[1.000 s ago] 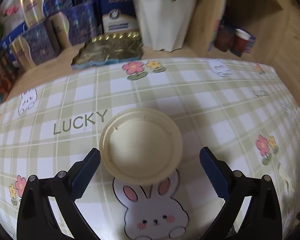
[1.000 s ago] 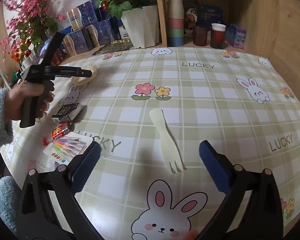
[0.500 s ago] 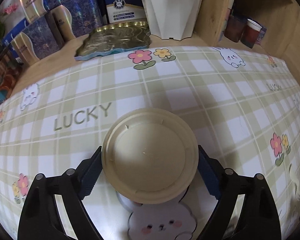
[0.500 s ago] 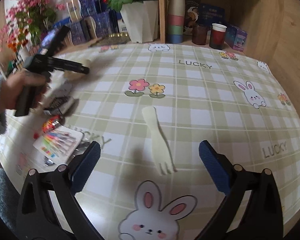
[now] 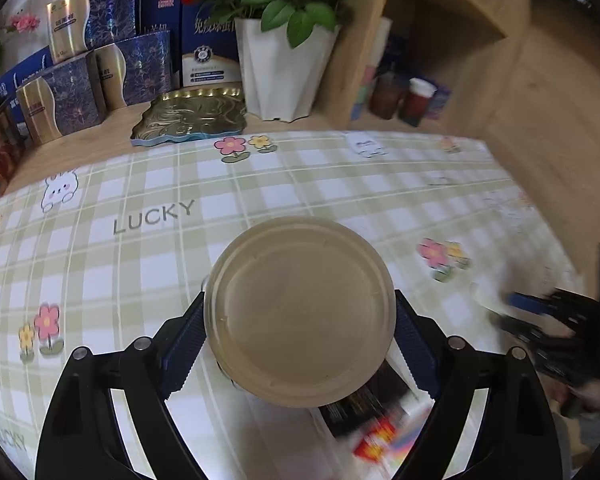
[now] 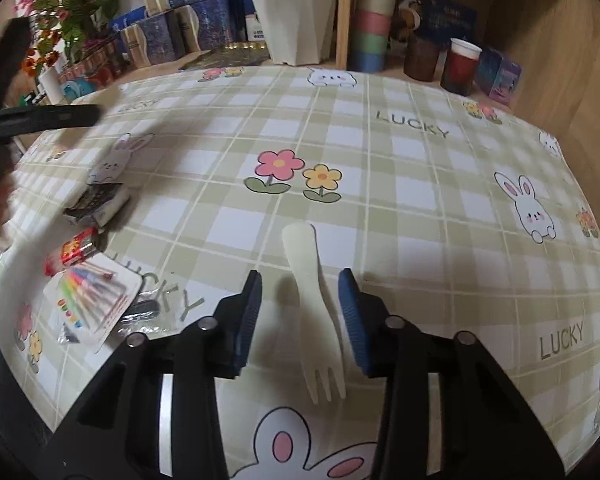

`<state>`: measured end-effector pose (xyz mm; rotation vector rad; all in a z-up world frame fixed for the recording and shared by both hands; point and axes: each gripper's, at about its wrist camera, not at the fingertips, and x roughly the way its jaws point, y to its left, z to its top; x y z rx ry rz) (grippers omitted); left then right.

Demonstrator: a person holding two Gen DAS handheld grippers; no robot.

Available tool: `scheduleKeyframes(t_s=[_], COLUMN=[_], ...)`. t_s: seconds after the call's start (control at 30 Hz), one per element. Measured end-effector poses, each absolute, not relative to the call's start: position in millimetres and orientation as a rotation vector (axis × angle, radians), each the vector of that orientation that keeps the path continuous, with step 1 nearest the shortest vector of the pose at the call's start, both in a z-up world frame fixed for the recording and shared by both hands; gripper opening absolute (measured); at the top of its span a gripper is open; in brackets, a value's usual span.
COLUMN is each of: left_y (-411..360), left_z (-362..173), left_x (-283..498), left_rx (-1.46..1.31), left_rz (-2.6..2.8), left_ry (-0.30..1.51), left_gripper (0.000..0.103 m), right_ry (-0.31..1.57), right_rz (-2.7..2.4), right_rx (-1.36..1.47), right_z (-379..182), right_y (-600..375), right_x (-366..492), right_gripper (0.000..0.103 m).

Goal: Collect trash
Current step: 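Grasp the wooden fork with the right tool while the left tool holds the beige lid, then carry both items over the bin and open the right tool to drop the fork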

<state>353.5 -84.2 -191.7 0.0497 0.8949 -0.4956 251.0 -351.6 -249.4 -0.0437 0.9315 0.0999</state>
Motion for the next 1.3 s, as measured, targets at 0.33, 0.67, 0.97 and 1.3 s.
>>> scheduleKeyframes(t_s=[0.33,0.67,0.97,1.3], left_y=[-45.1,-18.1,3.2,17.0], left_z=[-188.9,-174.9,-165.8,-152.0], left_x=[298.9,223.0,164.4,98.5], left_rx=[-0.063,-0.070,-0.121,-0.167], left_rz=[-0.471,-0.432,-0.427,-0.429], left_ry=[0.883,0.813,0.844,0.843], left_gripper=[0.085,0.085,0.085,0.085], right_ry=[0.955,0.848,0.800,0.792], right_rz=[0.092,0.117,0.222,0.337], right_rx=[-0.011,0.058,0.082,0.055], right_z=[-259.4,-230.8,-203.4,-184.8], right_y=[-353.9,-352.4,-314.8,-268.3], right_x=[252.7,225.7,173.9,111.8], right_gripper=[0.018,0.018,0.018,0.018])
